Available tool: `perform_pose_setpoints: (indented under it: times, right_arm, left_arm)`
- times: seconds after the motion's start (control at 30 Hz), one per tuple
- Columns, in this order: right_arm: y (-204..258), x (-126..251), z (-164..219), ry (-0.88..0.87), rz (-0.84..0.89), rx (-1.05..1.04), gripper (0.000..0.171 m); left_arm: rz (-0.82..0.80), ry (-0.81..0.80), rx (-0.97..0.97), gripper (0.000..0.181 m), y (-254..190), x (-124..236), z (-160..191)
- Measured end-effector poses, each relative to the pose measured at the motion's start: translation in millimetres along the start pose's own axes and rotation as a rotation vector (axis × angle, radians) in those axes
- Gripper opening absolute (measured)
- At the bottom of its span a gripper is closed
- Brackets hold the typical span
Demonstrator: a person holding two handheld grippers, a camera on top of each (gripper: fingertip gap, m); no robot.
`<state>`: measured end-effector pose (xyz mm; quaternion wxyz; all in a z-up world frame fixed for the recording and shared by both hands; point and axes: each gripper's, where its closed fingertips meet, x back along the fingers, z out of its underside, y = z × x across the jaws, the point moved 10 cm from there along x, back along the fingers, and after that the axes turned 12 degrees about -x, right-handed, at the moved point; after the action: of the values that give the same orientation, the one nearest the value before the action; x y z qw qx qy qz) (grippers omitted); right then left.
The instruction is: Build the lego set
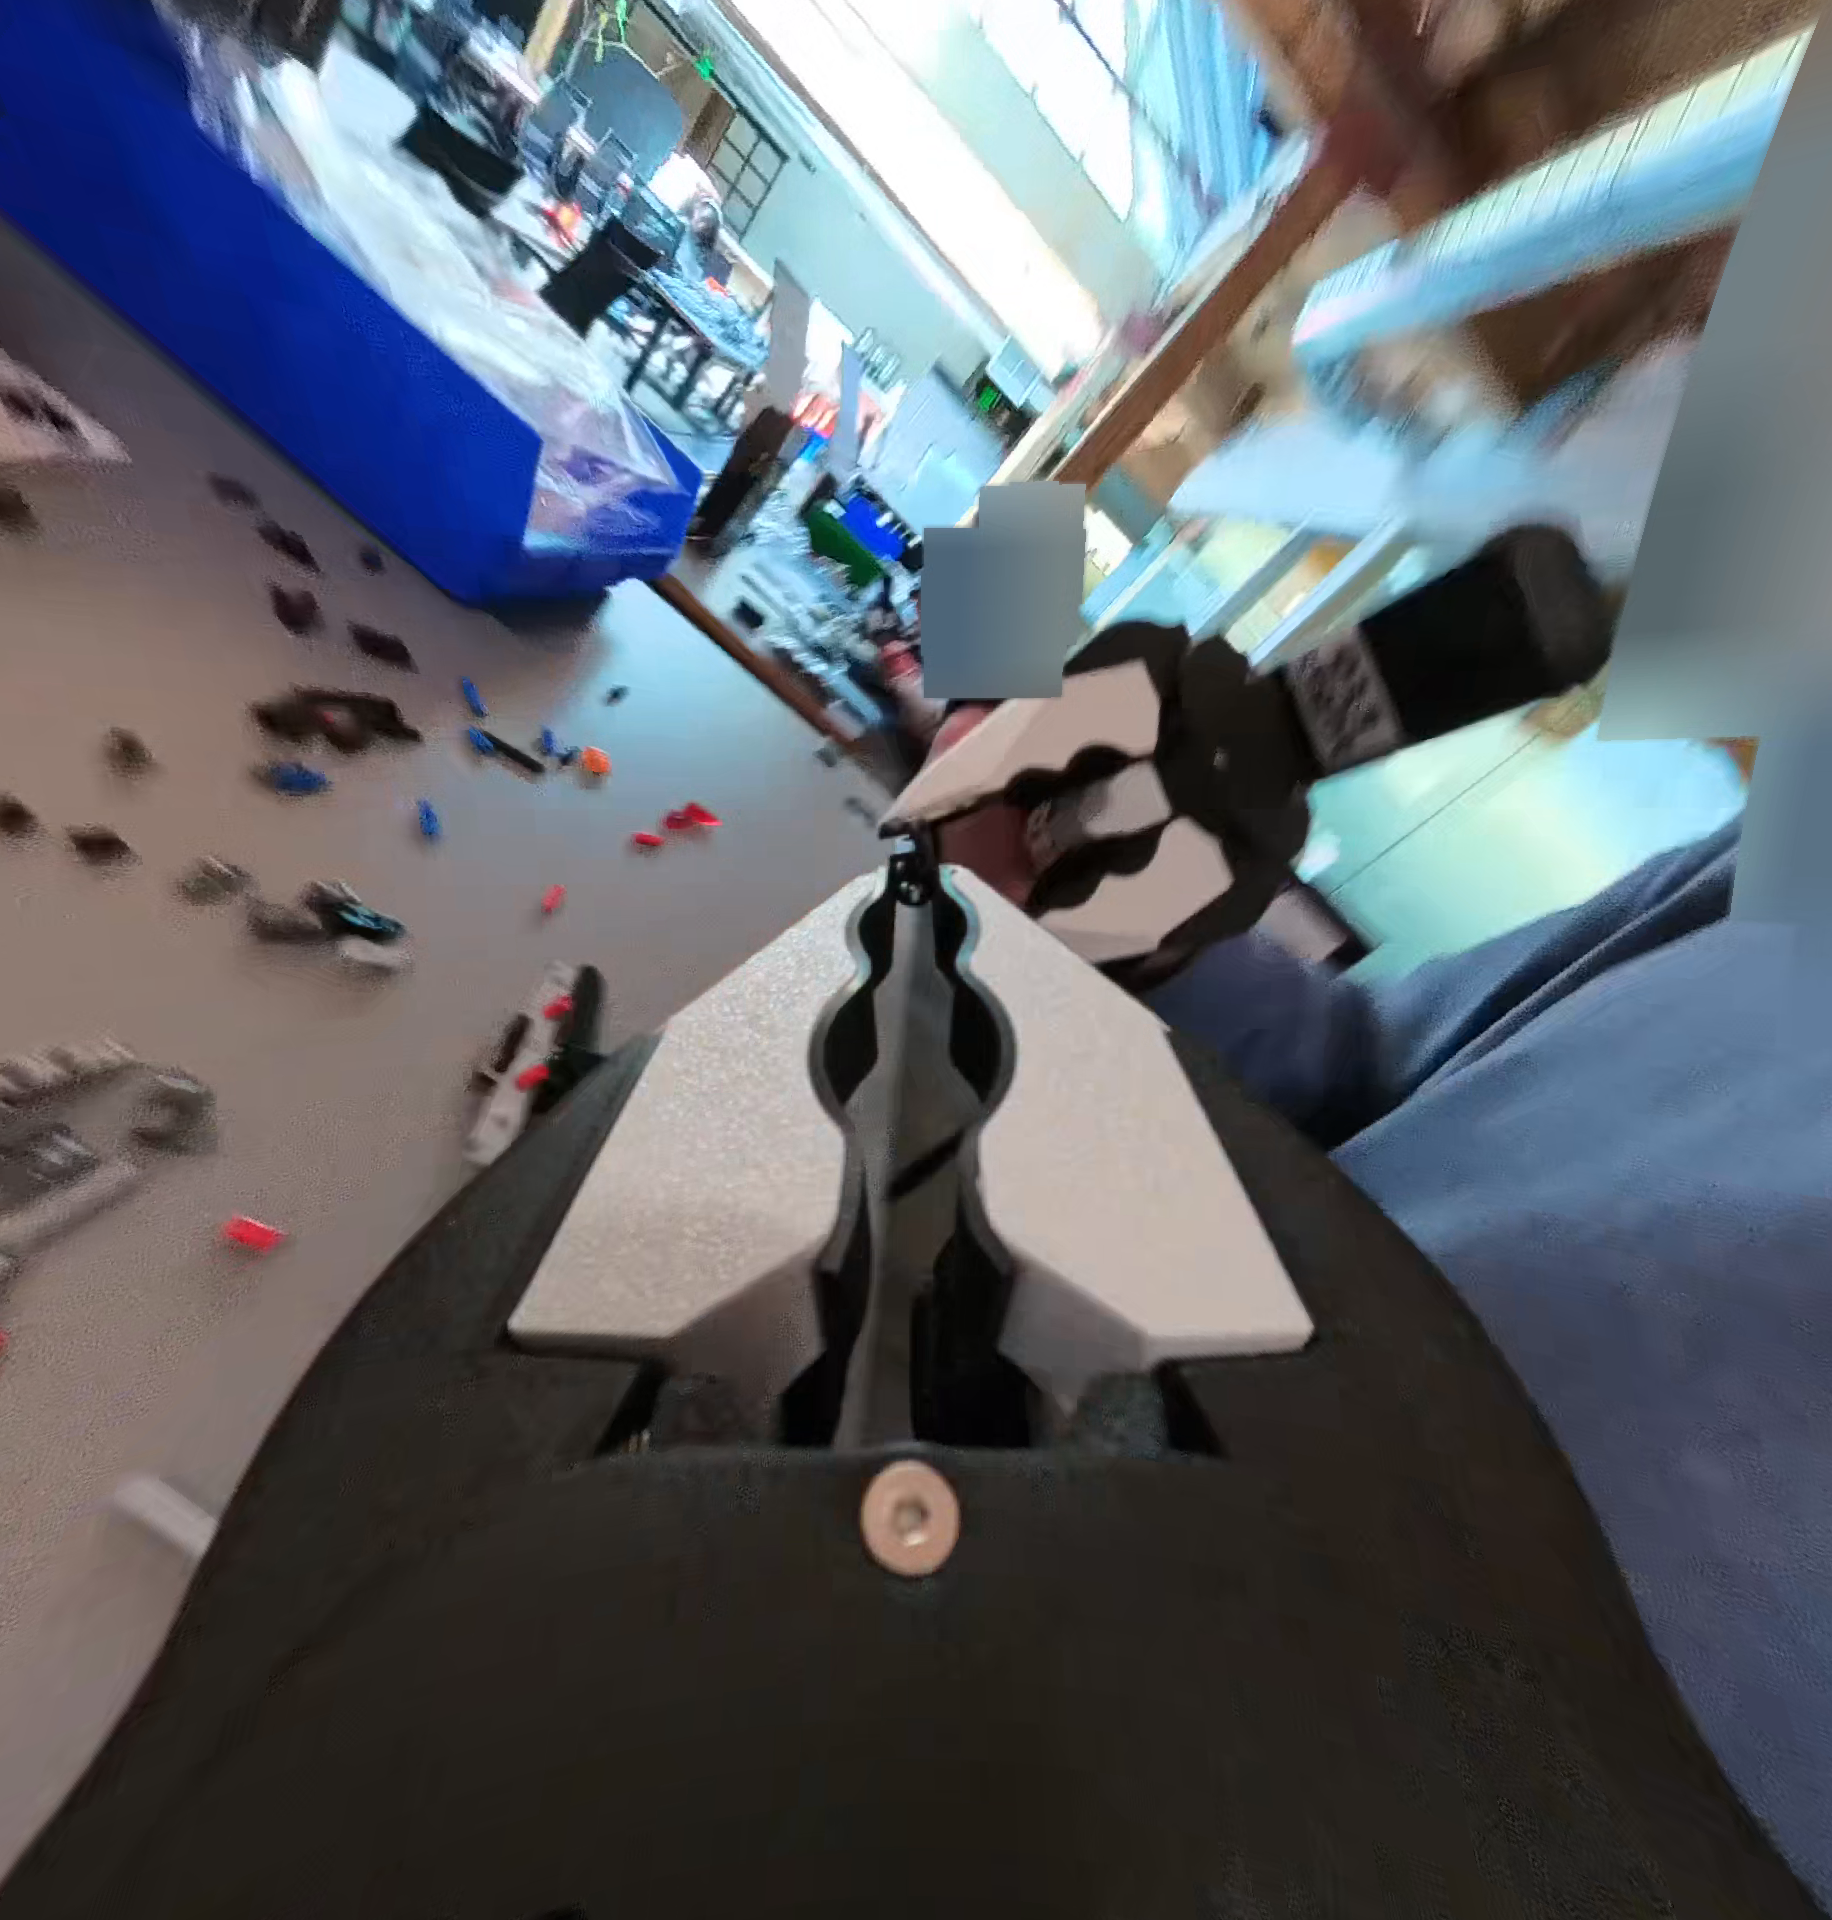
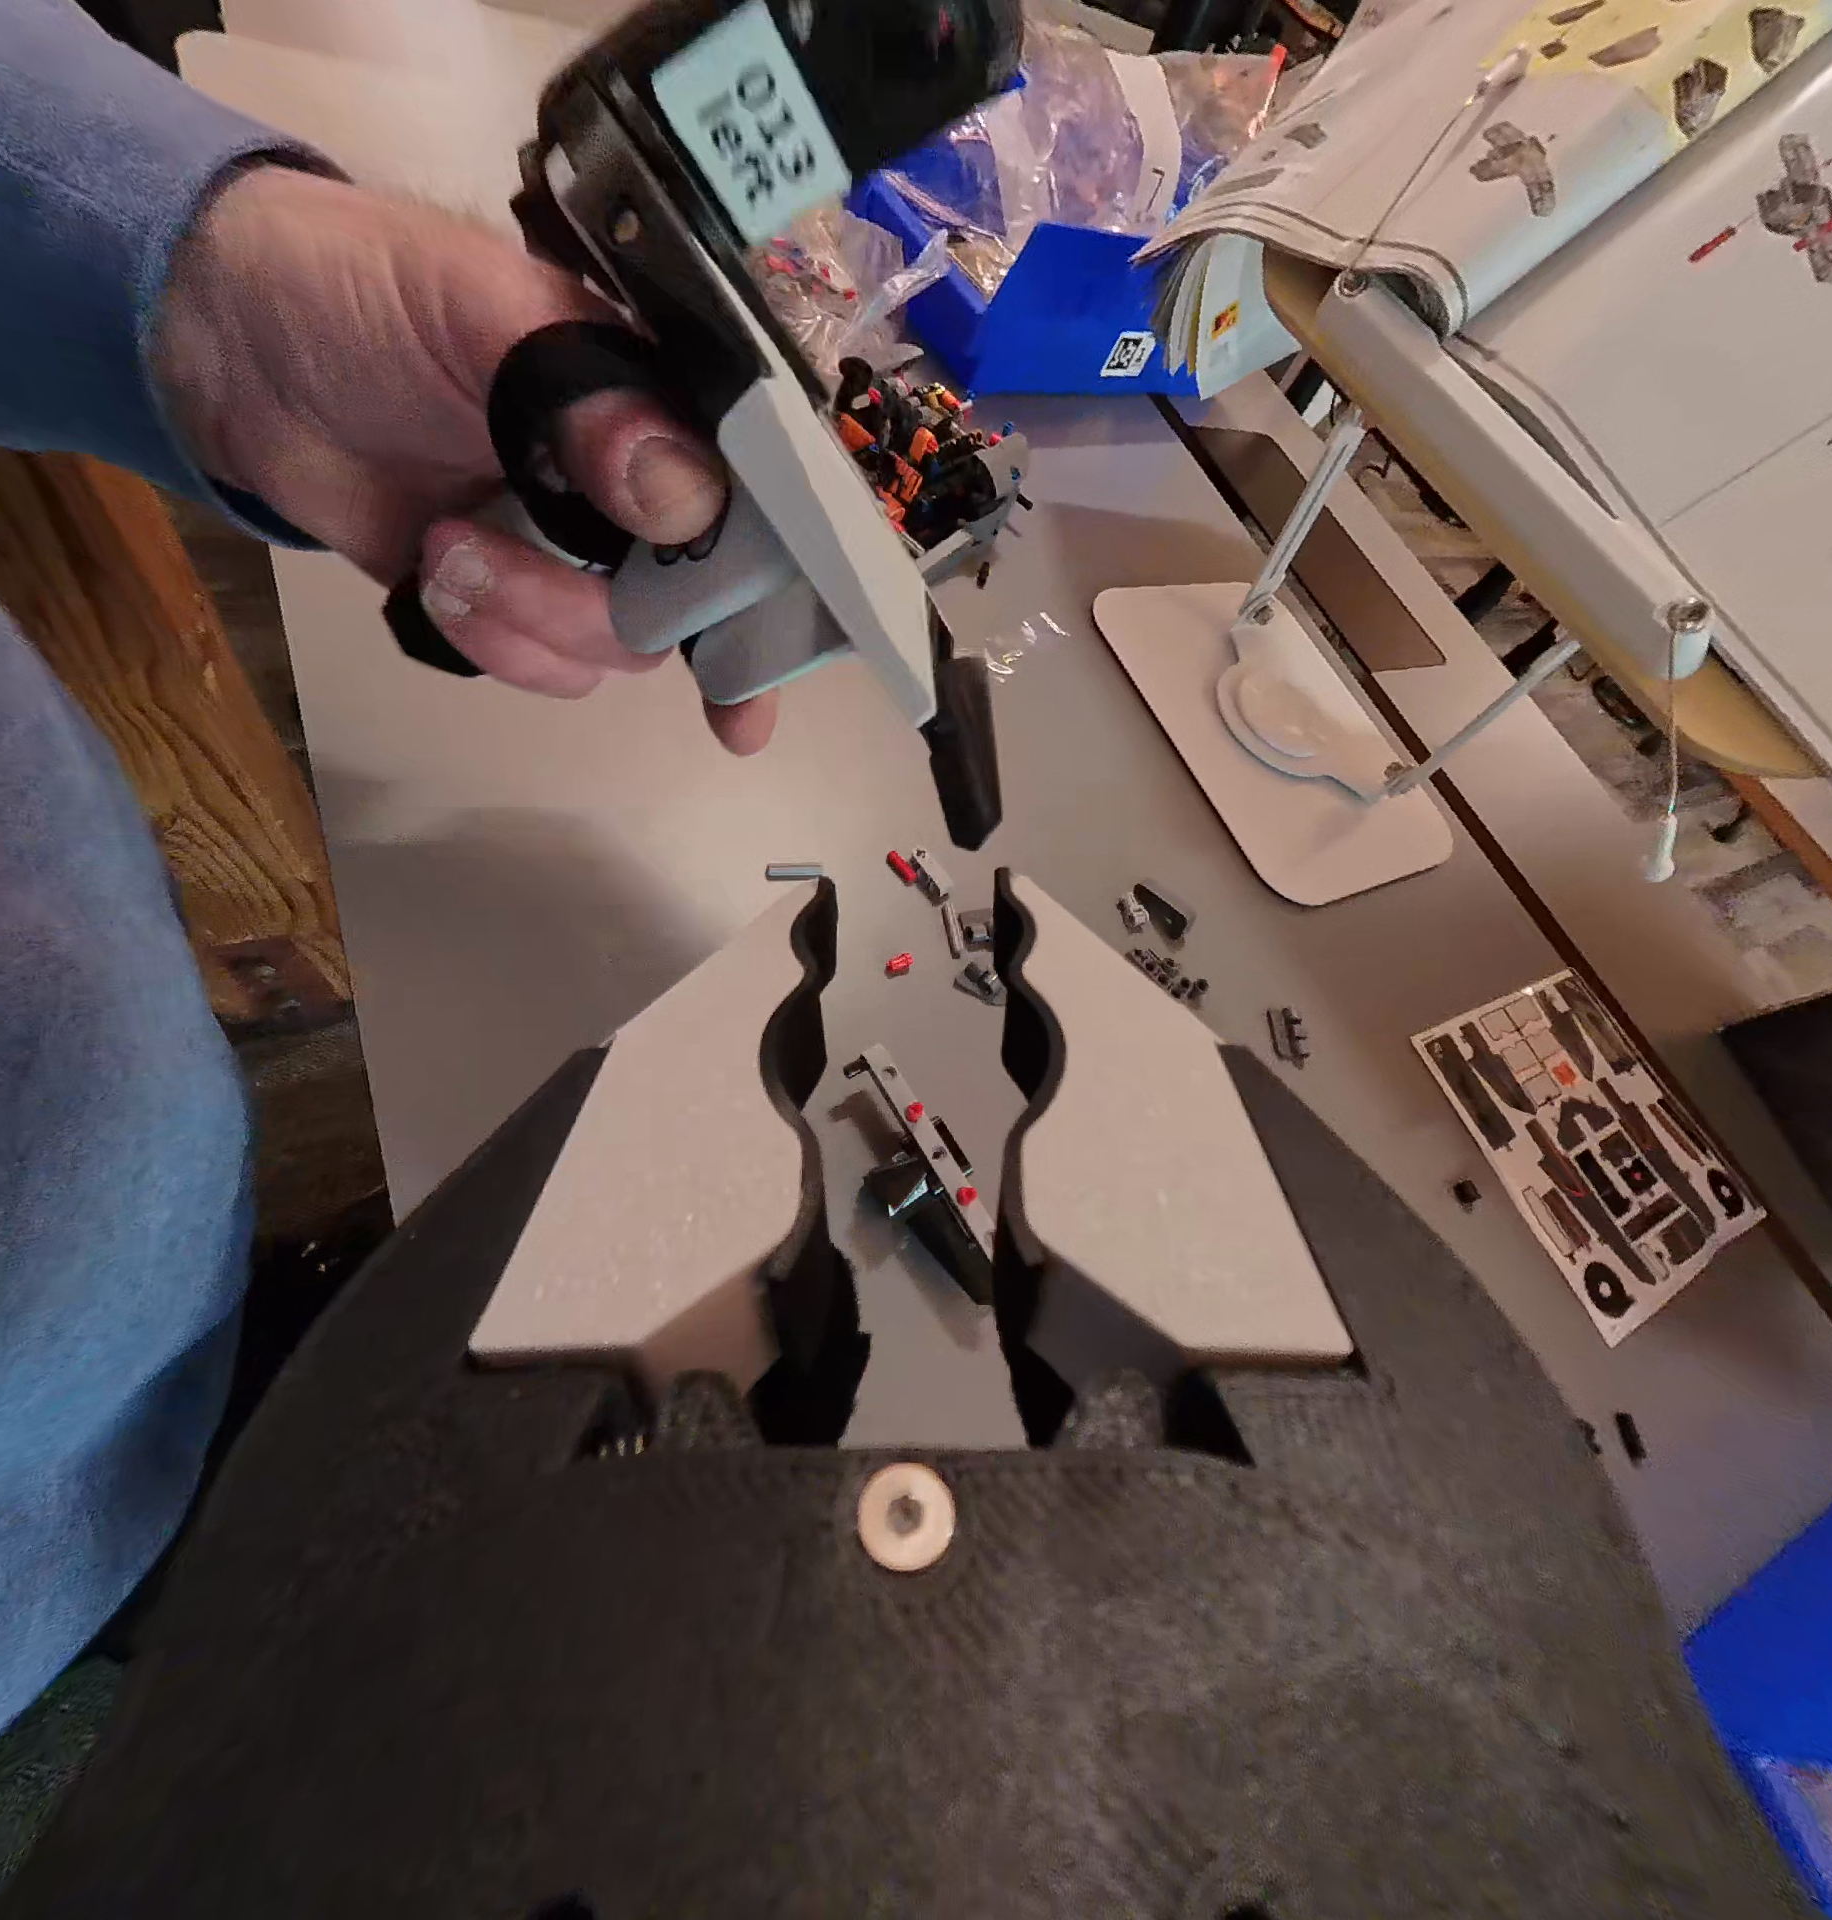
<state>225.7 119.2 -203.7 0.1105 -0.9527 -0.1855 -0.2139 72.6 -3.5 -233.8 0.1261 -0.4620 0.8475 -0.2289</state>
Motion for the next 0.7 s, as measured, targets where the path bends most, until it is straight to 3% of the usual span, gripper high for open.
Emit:
perform_pose_setpoints:
  times: [0.03, 0.13, 0.23, 0.43, 0.53, 0.7]
  right_arm:
    - [-1.3, -1.6, 0.7, 0.004, 0.013, -0.024, 0.026]
    - [-6.6, -5.5, 4.7, 0.01, 0.025, -0.098, 0.027]
    - [-12.0, -4.2, 4.5, -0.019, -0.017, -0.19, 0.021]
    - [-25.6, -4.7, 13.6, -0.022, -0.259, -0.475, 0.011]
    - [-25.1, -7.1, 16.3, 0.021, -0.327, -0.497, 0.005]
    - [-25.7, -6.3, 17.4, 0.037, -0.386, -0.49, 0.001]
  left_arm:
    - [0.022, -0.037, 0.105, 0.005, 6.4, 0.5, 3.3]
    - [0.058, -0.055, 0.269, 0.004, 16.5, -2.0, 14.8]
    - [0.082, -0.021, 0.267, 0.004, 15.7, -6.3, 18.5]
    - [0.104, 0.209, 0.013, 0.005, 9.9, -14.6, 9.2]
    - [0.111, 0.348, -0.148, 0.005, 5.5, -21.1, 3.2]
    - [0.147, 0.417, -0.308, 0.006, 3.7, -26.5, -6.1]
